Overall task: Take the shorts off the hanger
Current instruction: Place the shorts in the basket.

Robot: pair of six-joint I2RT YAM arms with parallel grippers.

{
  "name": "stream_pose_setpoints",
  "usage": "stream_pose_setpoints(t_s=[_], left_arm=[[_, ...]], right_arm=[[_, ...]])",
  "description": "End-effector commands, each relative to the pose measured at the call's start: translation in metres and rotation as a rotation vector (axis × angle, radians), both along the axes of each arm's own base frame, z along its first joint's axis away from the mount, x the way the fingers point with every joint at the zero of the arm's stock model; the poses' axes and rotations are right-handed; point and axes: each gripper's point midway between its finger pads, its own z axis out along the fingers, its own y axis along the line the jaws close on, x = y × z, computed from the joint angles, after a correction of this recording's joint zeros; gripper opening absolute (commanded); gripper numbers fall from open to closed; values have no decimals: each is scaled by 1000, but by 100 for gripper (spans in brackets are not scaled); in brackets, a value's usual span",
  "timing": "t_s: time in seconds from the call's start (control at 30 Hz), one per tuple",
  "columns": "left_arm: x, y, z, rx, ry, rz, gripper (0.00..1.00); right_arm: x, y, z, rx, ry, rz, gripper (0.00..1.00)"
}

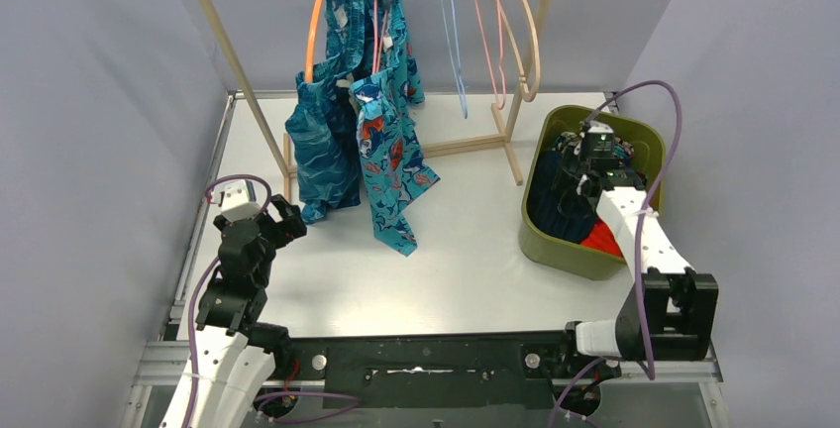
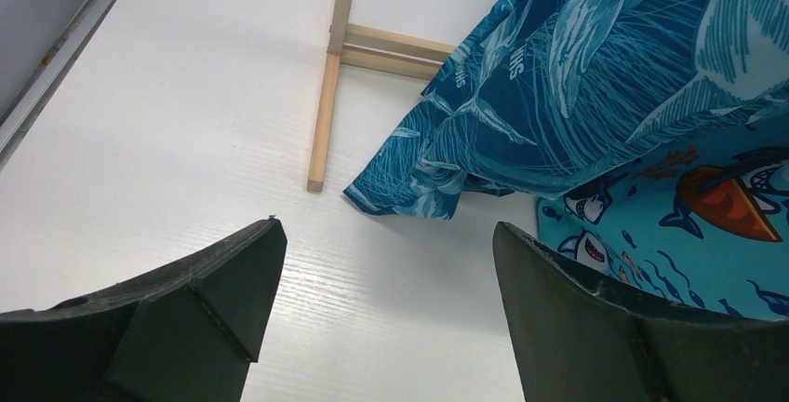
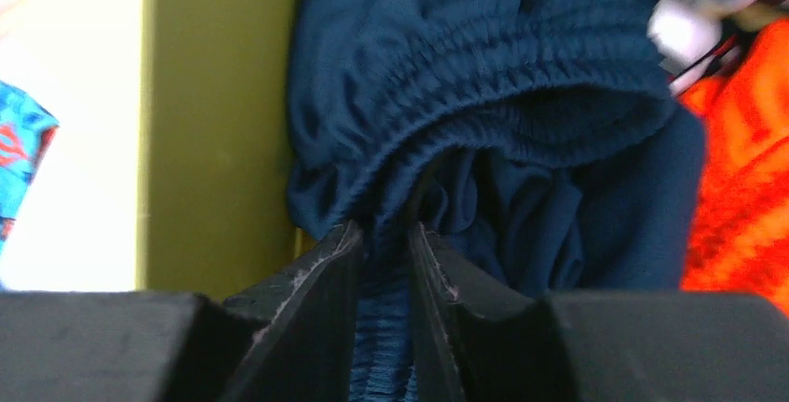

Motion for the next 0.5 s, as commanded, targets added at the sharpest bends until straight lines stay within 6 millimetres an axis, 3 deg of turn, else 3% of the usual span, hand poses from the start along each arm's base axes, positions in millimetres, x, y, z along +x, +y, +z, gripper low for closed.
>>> stream_pose_setpoints(t_s=[0.0, 0.1, 0.2, 0.37, 0.47], left_arm=[[5, 1, 17, -10, -56, 3, 83], [5, 1, 17, -9, -53, 4, 83], [5, 1, 17, -8, -55, 8, 83], [4, 2, 18, -8, -59, 10, 83], [5, 1, 18, -10, -61, 7, 83]], right_arm=[[1, 5, -40, 40, 72, 4, 22], [-2, 4, -45, 34, 106, 10, 19], [-3, -2, -25, 5, 58, -7, 20], [-10, -9, 25, -26, -54, -44, 51], [-19, -11, 55, -26, -129, -62, 59]])
